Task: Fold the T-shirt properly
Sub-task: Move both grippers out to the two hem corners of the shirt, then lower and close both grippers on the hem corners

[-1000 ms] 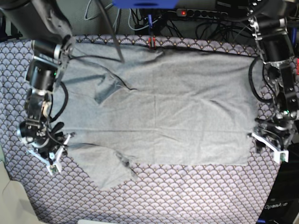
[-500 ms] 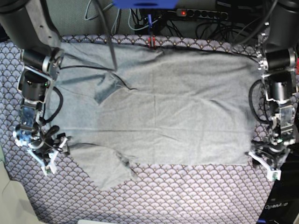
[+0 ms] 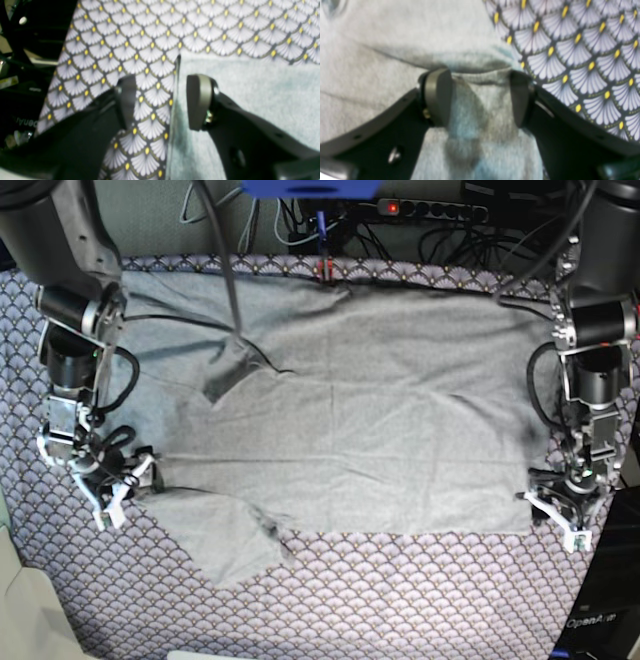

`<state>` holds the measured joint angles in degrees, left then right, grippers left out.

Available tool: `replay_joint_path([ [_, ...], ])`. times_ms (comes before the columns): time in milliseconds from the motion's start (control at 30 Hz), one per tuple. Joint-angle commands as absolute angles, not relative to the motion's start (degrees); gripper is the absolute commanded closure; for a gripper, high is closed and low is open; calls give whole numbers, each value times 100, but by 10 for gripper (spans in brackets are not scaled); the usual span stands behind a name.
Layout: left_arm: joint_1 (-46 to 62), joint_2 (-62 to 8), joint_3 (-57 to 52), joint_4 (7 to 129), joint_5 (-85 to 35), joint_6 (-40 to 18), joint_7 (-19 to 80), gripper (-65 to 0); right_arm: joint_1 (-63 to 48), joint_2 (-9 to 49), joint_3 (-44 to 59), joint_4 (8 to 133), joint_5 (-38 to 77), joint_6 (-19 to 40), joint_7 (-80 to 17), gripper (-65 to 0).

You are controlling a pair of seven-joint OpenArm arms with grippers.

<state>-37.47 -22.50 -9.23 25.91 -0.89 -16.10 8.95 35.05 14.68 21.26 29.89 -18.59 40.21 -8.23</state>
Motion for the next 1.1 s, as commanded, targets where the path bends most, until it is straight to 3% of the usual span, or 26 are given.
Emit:
replay_joint_path([
  [0,-3943,-2343,-936,2677,-145,-1578,752,-317,3758,1552,2132,3002,-1745,4000,-593,-381],
  [333,-3837,-2343,-945,2695,-154,-1578,760,-317,3767,1780,2141,2615,-1745,4000,-48,-383],
  [733,-3749,-2343,-954,2695,-154,-1578,752,-317,3565,1710,2097,2607,-1745,4000,-48,-365],
  [833,-3749,-2343,-954,2695,-145,-1578,752,-317,3556,1666,2097,2607,-1754,4000,-48,-285],
  [967,-3776,-2343,-945,2695,-127,-1578,769,-317,3556,1657,2097,2607,-1754,4000,-48,-94],
  [1067,-3785,-2343,-945,2695,-127,-1560,752,-317,3556,1657,2097,2615,-1754,4000,-48,0],
])
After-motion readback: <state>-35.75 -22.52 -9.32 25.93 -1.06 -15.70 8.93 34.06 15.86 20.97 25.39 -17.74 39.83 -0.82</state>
